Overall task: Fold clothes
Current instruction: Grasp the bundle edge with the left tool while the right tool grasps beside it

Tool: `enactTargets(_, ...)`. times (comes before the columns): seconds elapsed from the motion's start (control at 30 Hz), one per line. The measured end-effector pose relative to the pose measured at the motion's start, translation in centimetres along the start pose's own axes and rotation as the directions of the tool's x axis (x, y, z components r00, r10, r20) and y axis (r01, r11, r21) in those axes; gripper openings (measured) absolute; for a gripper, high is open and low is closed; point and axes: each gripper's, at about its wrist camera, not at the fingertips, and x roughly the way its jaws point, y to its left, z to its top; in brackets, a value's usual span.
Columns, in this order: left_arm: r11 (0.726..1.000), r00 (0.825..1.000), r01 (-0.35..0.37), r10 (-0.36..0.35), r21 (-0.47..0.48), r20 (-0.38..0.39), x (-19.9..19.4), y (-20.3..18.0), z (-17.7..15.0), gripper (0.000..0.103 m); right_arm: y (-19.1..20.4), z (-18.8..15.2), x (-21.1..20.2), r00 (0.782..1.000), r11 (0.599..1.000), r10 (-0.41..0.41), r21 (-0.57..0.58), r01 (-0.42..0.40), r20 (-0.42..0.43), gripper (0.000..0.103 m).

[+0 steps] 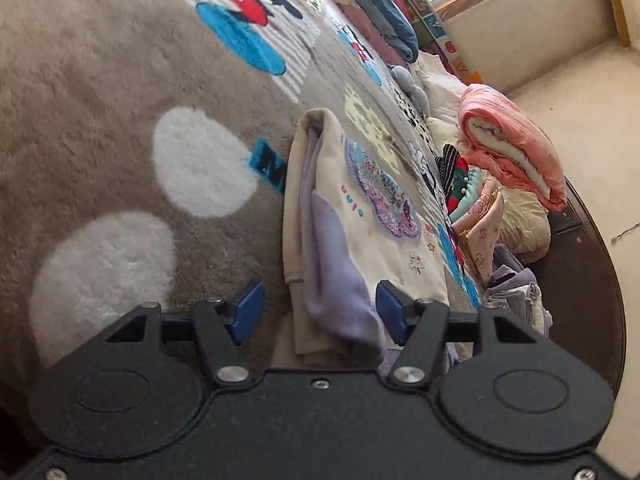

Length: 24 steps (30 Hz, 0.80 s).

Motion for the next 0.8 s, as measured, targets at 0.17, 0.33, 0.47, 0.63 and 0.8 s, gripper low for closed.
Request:
enactTargets(0.17,0.999,1.0,0.025,-0.026,-0.042,-0.018,1.5,-0.7,0.7,0.06,-0.4,0.4,2.0,1.0,1.0,0.016,0.016,-0.016,-0.017,0.07)
enactTargets(0.33,0.999,0.999,0.038,-0.038,0.002,-0.019,3.6,-1.4,1.5,0.06,-0.4,1.4,3.8,0.998,0.999,0.049,-0.012,-0.049,-0.025,0.065)
enactTargets(0.47,0.997,0.997,0.075,-0.075,0.003,-0.019,4.5,-0.9,2.3,0.054,-1.0,2.3,5.2,0.997,0.997,0.074,-0.006,-0.074,-0.017,0.043)
enactTargets(0.63,0.996,0.996,0.092,-0.092,-0.006,-0.019,4.8,-0.2,2.8,0.044,-1.0,2.7,6.3,0.996,0.996,0.091,-0.013,-0.091,-0.027,0.036)
enactTargets(0.8,0.991,0.992,0.127,-0.128,-0.032,-0.013,4.8,1.2,2.9,0.028,-0.6,2.1,5.9,0.996,0.996,0.087,-0.028,-0.088,-0.028,0.034)
